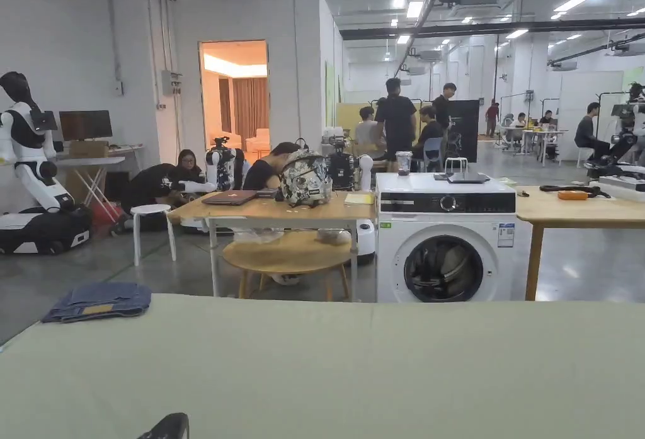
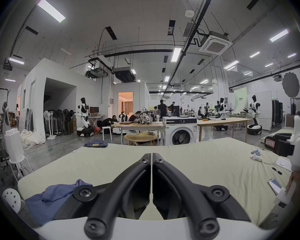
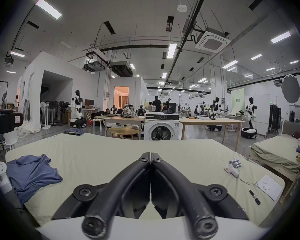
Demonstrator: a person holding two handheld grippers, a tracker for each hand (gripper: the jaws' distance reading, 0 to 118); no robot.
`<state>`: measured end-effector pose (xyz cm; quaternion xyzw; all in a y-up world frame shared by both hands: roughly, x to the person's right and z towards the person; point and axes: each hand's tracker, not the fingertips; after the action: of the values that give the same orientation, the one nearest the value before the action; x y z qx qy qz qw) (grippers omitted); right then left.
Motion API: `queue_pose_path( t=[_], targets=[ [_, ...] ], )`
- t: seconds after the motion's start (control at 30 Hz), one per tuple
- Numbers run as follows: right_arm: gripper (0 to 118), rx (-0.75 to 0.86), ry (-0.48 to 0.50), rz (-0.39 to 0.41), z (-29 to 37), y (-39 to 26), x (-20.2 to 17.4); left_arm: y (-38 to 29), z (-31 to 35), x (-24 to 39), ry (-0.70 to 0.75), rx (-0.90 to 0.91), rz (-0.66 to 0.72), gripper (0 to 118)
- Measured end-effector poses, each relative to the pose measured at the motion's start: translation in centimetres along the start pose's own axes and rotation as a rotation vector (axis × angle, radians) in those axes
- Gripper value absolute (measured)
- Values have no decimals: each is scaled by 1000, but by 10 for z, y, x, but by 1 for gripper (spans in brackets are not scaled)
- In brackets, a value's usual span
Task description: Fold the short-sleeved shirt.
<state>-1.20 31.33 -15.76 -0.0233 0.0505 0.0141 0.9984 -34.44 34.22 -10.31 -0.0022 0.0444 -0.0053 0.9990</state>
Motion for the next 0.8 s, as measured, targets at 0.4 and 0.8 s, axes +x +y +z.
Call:
queue_pose_path(
  t=[0.4, 0.8],
  targets=[
    [0, 4, 0, -6, 2, 1, 2, 0, -1, 0, -6, -1, 5, 0],
    [0, -4, 4, -4, -1, 0, -2, 0, 0, 1, -10, 1, 1, 0]
  ],
)
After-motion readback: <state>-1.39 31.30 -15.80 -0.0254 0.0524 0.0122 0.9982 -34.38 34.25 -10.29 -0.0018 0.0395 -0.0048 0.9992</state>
